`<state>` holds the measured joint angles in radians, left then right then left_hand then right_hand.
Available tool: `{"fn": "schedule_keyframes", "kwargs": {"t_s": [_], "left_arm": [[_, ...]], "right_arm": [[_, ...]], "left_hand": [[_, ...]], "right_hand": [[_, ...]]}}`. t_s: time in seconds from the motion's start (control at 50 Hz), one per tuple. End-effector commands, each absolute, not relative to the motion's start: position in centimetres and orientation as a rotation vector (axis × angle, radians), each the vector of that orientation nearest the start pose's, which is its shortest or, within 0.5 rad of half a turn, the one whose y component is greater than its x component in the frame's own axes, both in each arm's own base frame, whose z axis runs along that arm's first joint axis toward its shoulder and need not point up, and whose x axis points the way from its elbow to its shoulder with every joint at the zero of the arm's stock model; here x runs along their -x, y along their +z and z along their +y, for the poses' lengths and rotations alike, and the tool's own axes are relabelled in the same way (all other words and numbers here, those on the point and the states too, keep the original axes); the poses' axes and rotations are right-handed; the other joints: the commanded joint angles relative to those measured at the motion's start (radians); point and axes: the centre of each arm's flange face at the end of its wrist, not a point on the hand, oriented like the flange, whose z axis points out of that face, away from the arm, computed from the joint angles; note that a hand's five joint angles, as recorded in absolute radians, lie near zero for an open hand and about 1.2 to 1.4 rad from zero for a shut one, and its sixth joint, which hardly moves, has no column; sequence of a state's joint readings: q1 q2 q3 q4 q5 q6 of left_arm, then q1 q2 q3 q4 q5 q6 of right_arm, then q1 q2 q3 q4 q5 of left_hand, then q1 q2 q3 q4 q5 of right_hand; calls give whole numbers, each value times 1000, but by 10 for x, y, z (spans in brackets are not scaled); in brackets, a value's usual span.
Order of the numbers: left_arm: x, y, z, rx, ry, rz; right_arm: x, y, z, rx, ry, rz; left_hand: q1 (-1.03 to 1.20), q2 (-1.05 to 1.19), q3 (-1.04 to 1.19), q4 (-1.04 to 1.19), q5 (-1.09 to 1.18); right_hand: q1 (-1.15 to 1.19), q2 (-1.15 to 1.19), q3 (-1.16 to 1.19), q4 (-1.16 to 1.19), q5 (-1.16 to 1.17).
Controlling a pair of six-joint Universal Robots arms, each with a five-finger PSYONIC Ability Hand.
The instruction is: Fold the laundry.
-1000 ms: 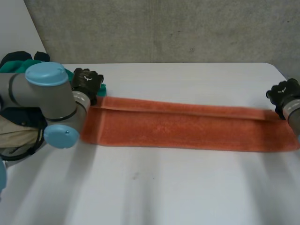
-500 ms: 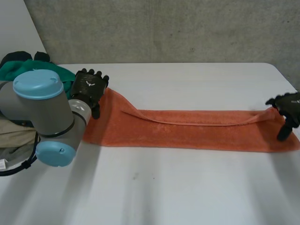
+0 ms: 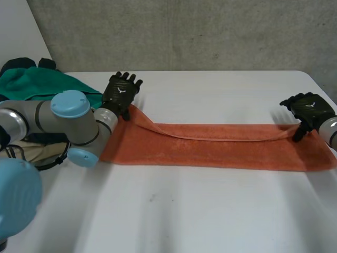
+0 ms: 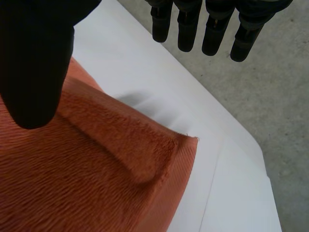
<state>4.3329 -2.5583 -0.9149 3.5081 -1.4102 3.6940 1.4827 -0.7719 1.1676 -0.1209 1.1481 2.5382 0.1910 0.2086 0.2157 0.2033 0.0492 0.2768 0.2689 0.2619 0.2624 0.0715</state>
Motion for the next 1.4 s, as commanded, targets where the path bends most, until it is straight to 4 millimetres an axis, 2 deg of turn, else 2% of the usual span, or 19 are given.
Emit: {"fn": "schedule_keyframes", "kwargs": {"t_s": [0.02, 0.1, 0.14, 0.2, 0.28, 0.32, 0.46, 0.62, 0.74, 0.84, 0.96, 1.0, 1.04, 1.12, 1.18, 1.24, 1.26, 1.32, 1.4], "left_arm": [[303, 140, -457, -920, -2289, 1749], [295, 146, -468, -822, -2289, 1727], [298, 142, -464, -829, -2290, 1755], [301, 141, -454, -856, -2287, 1797], [305, 183, -432, -854, -2389, 1757], [303, 189, -426, -841, -2404, 1753], [299, 188, -402, -872, -2371, 1803], [297, 196, -360, -918, -2334, 1895], [292, 202, -337, -879, -2357, 2002], [290, 206, -327, -848, -2379, 2056], [288, 200, -322, -847, -2358, 2091], [289, 199, -321, -849, -2356, 2096], [289, 198, -320, -853, -2353, 2103], [288, 206, -316, -846, -2373, 2086], [285, 217, -312, -833, -2397, 2060], [283, 228, -308, -825, -2423, 2034], [282, 229, -307, -820, -2425, 2030], [278, 237, -304, -809, -2441, 2013], [275, 239, -300, -803, -2439, 2013]], "right_arm": [[-125, 141, -486, 795, -2302, 2230], [-113, 150, -500, 547, -2437, 2201], [-113, 152, -499, 519, -2435, 2198], [-117, 157, -496, 536, -2424, 2188], [-119, 172, -486, 564, -2410, 2169], [-119, 175, -479, 573, -2375, 2195], [-127, 185, -444, 701, -2125, 2327], [-124, 166, -403, 821, -1864, 2511], [-94, 162, -381, 873, -1792, 2632], [-88, 149, -371, 978, -1738, 2684], [-85, 132, -372, 1043, -1713, 2701], [-83, 124, -375, 1037, -1708, 2714], [-78, 123, -379, 1022, -1736, 2729], [-38, 126, -392, 914, -1880, 2811], [-4, 143, -402, 914, -2009, 2895], [8, 159, -408, 959, -2091, 2932], [10, 170, -412, 982, -2141, 2926], [11, 177, -414, 1010, -2176, 2930], [-27, 189, -414, 1058, -2249, 2766]], "left_hand": [[107, 89, 82, 95, 74], [125, 108, 101, 113, 93], [116, 99, 92, 104, 84], [105, 87, 80, 92, 72], [99, 81, 74, 87, 66], [90, 72, 65, 78, 57], [34, 17, 10, 22, 2], [20, 2, -5, 7, -13], [17, -1, -8, 4, -16], [20, 2, -5, 7, -13], [22, 5, -2, 10, -10], [22, 5, -2, 10, -10], [25, 8, 1, 13, -7], [22, 5, -2, 10, -10], [22, 5, -2, 10, -10], [22, 5, -2, 10, -10], [20, 2, -5, 7, -13], [20, 2, -5, 7, -13], [20, 2, -5, 7, -13]], "right_hand": [[40, 48, 55, 55, 71], [5, 13, 20, 20, 36], [-4, 4, 11, 10, 27], [-22, -14, -7, -7, 9], [-25, -17, -10, -10, 6], [-22, -14, -7, -7, 9], [-19, -11, -4, -4, 12], [22, 30, 37, 37, 53], [190, 198, 205, 204, 220], [193, 201, 208, 207, 224], [199, 206, 213, 213, 229], [522, 530, 537, 537, 553], [1117, 1125, 1132, 1132, 1148], [1119, 1127, 1134, 1134, 1150], [1119, 1127, 1134, 1134, 1150], [1119, 1127, 1134, 1134, 1150], [1119, 1127, 1134, 1134, 1150], [1119, 1127, 1134, 1134, 1150], [1119, 1127, 1134, 1134, 1150]]}}
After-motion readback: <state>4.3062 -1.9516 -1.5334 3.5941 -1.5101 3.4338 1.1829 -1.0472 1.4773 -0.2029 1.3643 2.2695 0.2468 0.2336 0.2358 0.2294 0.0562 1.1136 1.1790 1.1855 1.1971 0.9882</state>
